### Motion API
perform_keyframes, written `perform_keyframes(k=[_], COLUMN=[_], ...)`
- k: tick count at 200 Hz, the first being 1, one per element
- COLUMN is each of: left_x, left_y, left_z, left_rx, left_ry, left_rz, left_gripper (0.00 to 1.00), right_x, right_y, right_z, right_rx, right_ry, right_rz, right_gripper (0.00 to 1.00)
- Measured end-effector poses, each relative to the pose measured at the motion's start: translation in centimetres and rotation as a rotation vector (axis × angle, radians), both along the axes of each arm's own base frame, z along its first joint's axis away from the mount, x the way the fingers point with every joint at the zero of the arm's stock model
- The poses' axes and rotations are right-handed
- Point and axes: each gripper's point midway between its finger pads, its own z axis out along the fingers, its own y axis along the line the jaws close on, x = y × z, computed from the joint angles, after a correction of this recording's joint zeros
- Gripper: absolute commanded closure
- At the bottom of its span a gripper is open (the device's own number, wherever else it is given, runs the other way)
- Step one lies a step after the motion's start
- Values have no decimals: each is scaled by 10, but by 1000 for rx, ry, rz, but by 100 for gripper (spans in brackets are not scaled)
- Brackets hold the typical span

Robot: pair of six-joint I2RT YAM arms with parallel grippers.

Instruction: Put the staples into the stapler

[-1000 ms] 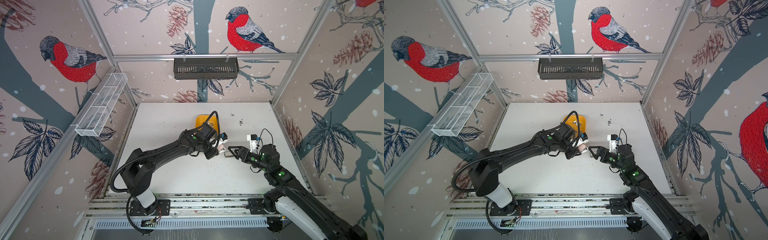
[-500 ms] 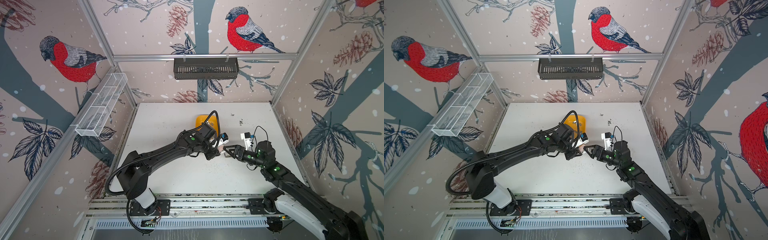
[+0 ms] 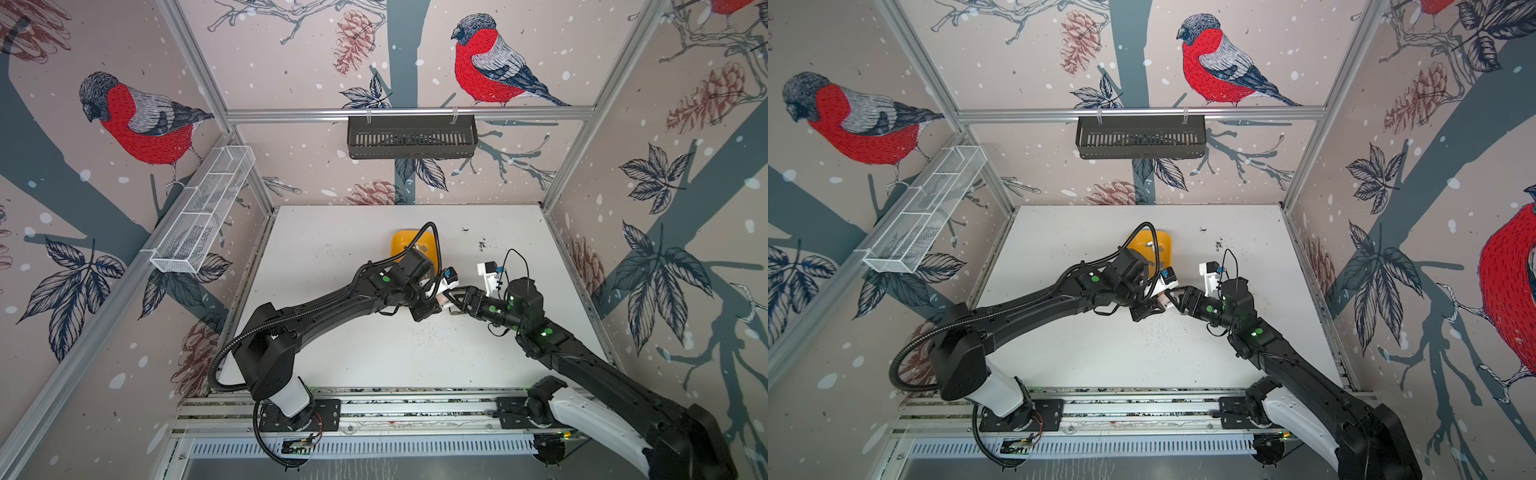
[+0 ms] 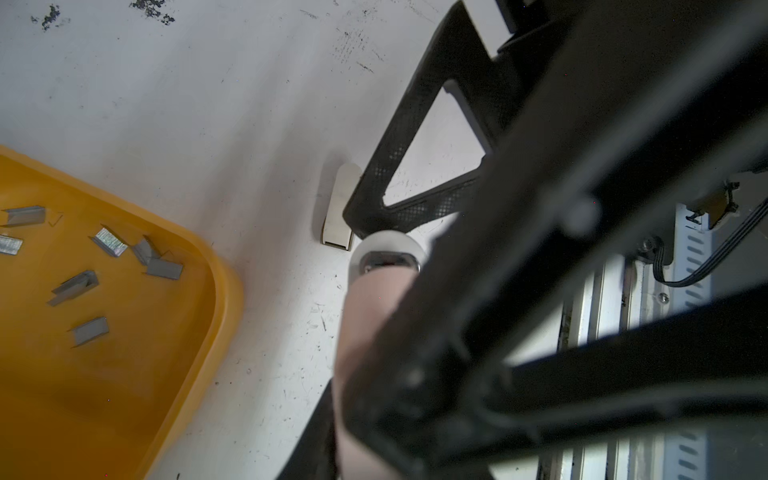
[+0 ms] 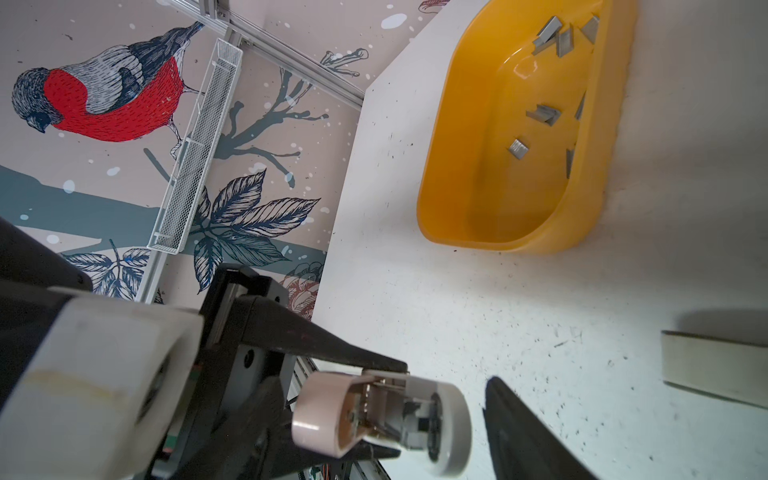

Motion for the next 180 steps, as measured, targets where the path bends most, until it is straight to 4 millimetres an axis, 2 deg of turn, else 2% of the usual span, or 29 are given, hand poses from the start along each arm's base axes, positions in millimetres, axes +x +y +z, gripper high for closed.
perform_keyframes(k=[50, 180], left_x=[-1, -1], left_y=[0, 1], left_z=[-1, -1], left_rx=[4, 7], left_ry=[-3, -9], left_rz=[-1, 1], left_gripper=[85, 86], right_x=[1, 3], right_y=[2, -1], right_z=[-2, -6], right_rx=[1, -6], right_ry=[7, 23], right_rz=[-2, -29], right_gripper=[41, 61])
